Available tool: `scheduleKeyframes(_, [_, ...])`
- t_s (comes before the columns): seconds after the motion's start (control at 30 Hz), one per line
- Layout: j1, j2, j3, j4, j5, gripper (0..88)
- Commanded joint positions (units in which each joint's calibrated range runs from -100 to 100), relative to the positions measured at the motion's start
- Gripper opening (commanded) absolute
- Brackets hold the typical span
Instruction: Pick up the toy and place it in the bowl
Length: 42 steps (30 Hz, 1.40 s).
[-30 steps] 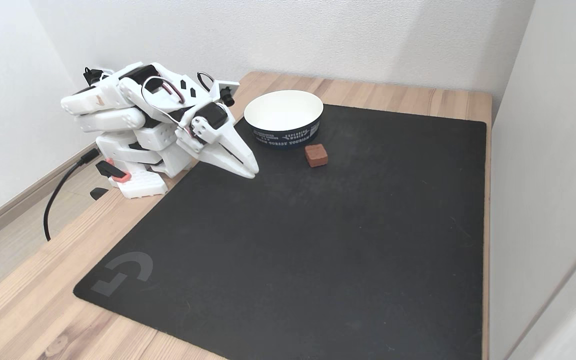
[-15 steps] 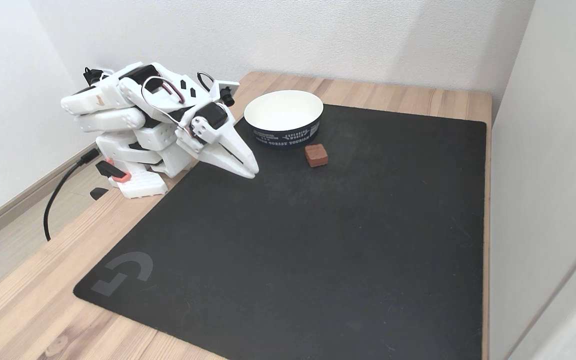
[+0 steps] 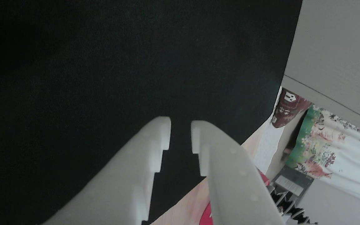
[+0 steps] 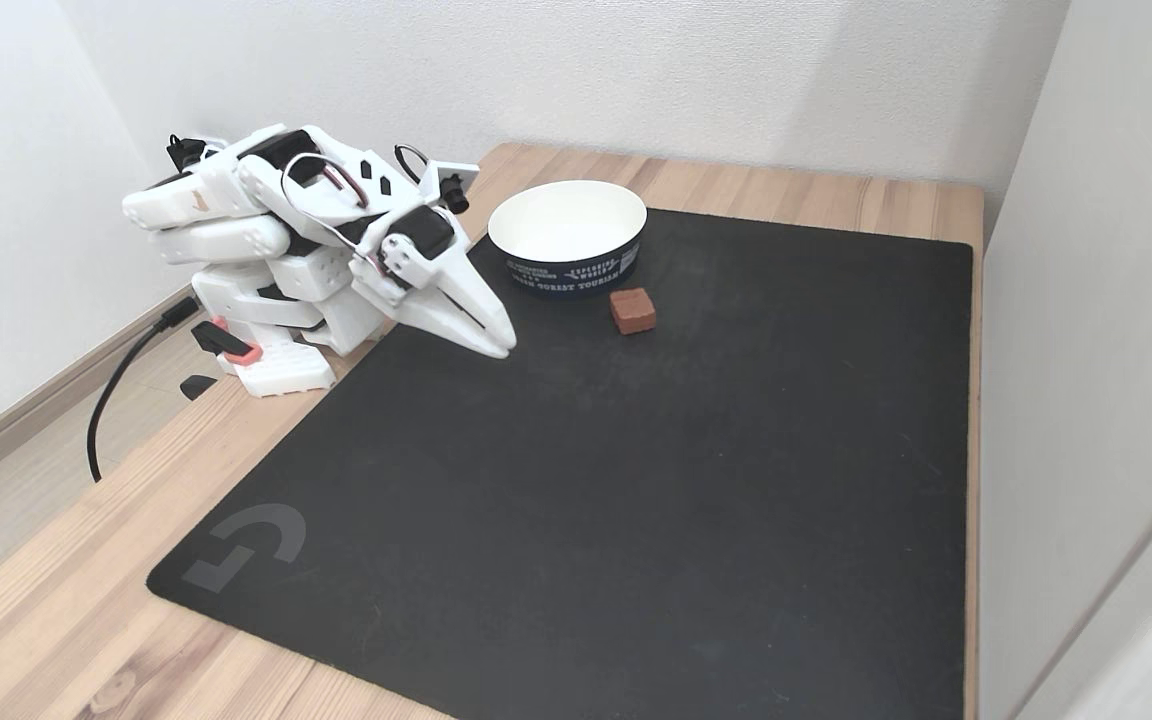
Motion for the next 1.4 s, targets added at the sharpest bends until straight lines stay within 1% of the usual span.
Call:
scheduleKeyframes(0.0, [0.4, -0.2, 0.6, 0.3, -0.1, 2.5])
scheduleKeyframes(0.83, [0.2, 1.6, -0.6, 0.2, -0.2, 2.4])
scheduleKeyframes(1.2, [-0.7, 21.7, -21.0, 0.8, -0.2, 2.3])
scheduleKeyframes(1.33, [-4.3, 29.8, -28.9, 0.9, -0.2, 2.4])
scheduleKeyframes(1.37, [-5.5, 34.6, -32.8, 0.9, -0.2, 2.4])
